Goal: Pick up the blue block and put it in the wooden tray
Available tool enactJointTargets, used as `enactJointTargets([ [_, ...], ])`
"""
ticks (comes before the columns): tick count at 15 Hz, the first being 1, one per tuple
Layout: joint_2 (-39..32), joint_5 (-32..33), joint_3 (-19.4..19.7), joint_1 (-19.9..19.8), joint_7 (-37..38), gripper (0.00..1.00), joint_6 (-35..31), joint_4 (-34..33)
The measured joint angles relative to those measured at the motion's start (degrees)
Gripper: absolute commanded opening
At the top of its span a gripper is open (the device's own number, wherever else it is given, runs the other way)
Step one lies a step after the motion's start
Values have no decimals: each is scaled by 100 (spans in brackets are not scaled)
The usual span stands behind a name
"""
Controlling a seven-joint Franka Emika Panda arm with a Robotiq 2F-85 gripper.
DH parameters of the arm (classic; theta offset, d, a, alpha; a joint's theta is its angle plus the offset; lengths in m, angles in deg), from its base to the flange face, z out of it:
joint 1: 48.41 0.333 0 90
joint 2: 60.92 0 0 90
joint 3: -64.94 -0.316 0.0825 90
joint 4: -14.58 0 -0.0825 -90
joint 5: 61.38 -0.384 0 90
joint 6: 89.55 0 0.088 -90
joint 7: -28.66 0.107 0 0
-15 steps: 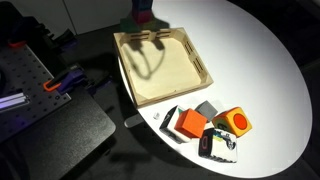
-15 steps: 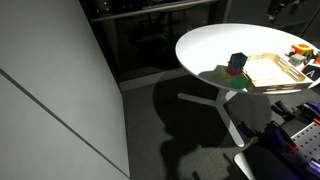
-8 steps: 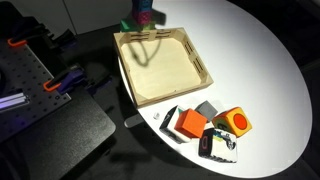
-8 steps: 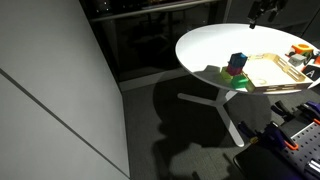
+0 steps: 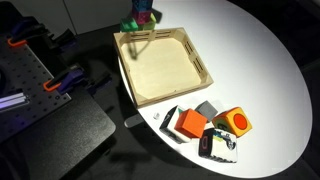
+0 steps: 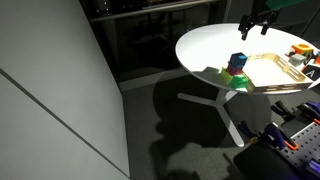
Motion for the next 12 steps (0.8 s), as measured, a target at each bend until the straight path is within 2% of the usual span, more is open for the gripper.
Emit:
enactJointTargets([
  [12,-203,-12,-2,9,-2,100,-73,5],
])
